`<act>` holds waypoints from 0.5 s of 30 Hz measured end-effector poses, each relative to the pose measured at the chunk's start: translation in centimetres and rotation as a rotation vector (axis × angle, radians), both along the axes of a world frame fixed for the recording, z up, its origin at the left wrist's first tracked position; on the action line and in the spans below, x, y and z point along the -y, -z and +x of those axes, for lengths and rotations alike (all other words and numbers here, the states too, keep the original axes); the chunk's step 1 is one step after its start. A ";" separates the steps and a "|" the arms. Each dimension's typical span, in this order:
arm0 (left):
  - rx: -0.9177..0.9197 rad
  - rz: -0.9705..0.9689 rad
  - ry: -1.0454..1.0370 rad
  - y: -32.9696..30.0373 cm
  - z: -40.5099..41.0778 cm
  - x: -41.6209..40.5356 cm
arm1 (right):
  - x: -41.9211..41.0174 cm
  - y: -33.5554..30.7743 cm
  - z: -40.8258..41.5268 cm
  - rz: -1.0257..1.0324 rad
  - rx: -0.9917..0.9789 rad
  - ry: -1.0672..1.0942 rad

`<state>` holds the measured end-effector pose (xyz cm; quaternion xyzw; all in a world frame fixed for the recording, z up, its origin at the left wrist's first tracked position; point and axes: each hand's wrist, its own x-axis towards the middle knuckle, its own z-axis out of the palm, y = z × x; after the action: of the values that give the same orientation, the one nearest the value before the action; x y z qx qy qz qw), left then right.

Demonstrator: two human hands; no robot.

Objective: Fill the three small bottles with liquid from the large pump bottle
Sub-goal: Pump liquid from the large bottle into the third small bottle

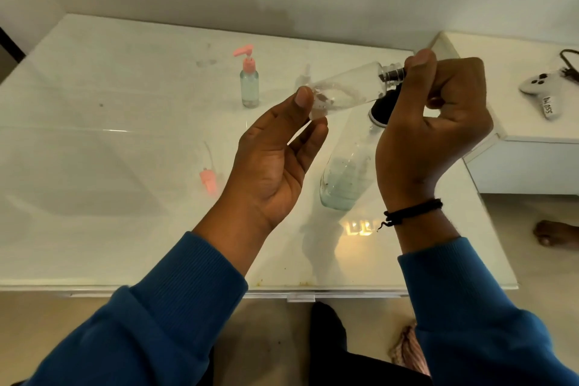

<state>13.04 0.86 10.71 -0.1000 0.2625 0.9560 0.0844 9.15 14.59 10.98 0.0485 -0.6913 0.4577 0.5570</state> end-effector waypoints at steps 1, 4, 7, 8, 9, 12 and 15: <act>0.000 -0.002 0.000 0.0 0.0 0.0 | 0.0 -0.1 0.0 0.002 0.004 -0.001; -0.008 -0.007 0.009 -0.2 0.0 -0.1 | 0.0 -0.9 -0.1 0.018 0.006 0.010; -0.005 -0.004 0.009 -0.2 0.0 -0.1 | 0.1 -0.7 -0.1 0.016 0.000 0.011; -0.001 -0.002 0.008 -0.2 0.0 -0.1 | 0.1 -0.4 -0.1 0.015 -0.004 0.012; 0.003 0.001 0.007 -0.1 0.1 -0.1 | 0.0 -0.2 0.0 0.016 -0.006 0.015; 0.009 -0.002 0.010 -0.1 0.1 -0.1 | 0.0 -0.3 0.0 0.026 -0.009 0.026; 0.003 0.001 0.024 -0.3 0.1 -0.1 | 0.0 -1.0 -0.1 0.043 -0.009 0.042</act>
<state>13.11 0.99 10.97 -0.0982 0.2632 0.9549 0.0961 9.03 14.61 11.94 0.0482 -0.6992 0.4308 0.5685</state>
